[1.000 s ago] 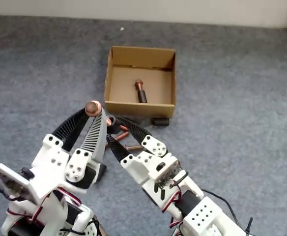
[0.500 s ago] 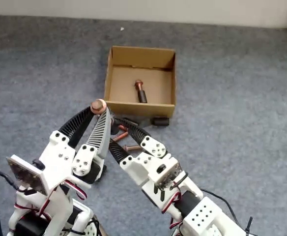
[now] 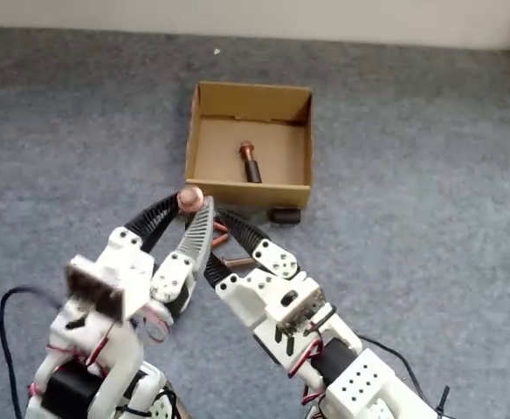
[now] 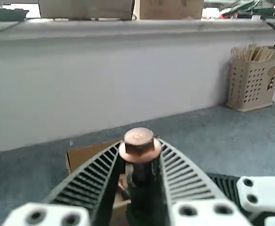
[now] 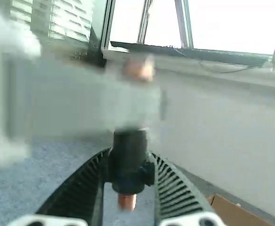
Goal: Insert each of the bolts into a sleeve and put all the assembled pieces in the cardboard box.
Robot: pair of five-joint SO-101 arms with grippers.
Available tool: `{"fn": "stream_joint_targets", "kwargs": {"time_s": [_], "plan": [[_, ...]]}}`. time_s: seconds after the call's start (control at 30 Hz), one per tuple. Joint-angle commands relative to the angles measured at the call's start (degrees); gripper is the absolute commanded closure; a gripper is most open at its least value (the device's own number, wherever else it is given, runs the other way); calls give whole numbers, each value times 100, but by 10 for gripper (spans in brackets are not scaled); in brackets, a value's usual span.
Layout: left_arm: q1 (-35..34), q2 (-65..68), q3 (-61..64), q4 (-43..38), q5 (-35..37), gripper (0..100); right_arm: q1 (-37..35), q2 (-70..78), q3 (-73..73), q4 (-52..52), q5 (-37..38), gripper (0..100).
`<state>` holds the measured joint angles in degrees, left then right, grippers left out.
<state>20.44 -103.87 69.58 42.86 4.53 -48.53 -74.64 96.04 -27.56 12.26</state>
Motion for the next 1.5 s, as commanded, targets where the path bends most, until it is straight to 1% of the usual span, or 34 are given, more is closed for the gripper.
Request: {"fn": "stream_joint_targets", "kwargs": {"time_s": [0.0, 0.17, 0.23, 0.33, 0.4, 0.47, 0.53, 0.63, 0.73, 0.8, 0.87, 0.93, 1.0, 1.07, 1.13, 1.2, 1.33, 1.47], "plan": [[-40, -22, 4, 114, -114, 846, 101, -84, 796, -127, 44, 993], [-295, -22, 13, 123, -360, 845, 101, -84, 796, -110, 35, 993], [-435, -31, -40, 202, -369, 826, 127, -57, 796, -110, 26, 993], [-629, -22, -567, 870, -360, 780, 268, -48, 796, -40, 26, 993], [-655, -22, -1024, 1389, -360, 771, 338, -66, 796, 154, 26, 993], [-743, -22, -1393, 1723, -360, 769, 338, -75, 796, 312, 26, 993], [-971, -22, -1596, 1881, -360, 771, 338, -75, 796, 444, 26, 993], [-1490, -31, -1640, 1978, -360, 778, 347, -75, 796, 769, 26, 993], [-1991, -31, -1499, 2233, -360, 820, 374, -66, 787, 1464, 26, 993], [-2220, -31, -1235, 2312, -360, 859, 549, -75, 716, 1815, 26, 993], [-2360, -31, -866, 2330, -360, 920, 752, -40, 453, 2264, -26, 993], [-2431, -31, -488, 2330, -369, 994, 989, -40, 136, 3002, -378, 993], [-2484, -31, -92, 2374, -369, 986, 1191, -40, -338, 3793, -730, 993], [-2677, -31, 295, 2374, -369, 995, 1402, -31, -910, 4505, -1002, 993], [-2888, -31, 646, 2365, -369, 995, 1596, -22, -1402, 4945, -1125, 993], [-3081, -31, 971, 2163, -369, 995, 1727, -22, -1789, 5059, -1108, 993], [-3275, -31, 1613, 1486, -369, 994, 1824, 198, -2334, 5059, -1099, 992], [-3363, -31, 1938, 993, -369, 994, 1912, 1341, -3081, 4769, -1108, 992]]}}
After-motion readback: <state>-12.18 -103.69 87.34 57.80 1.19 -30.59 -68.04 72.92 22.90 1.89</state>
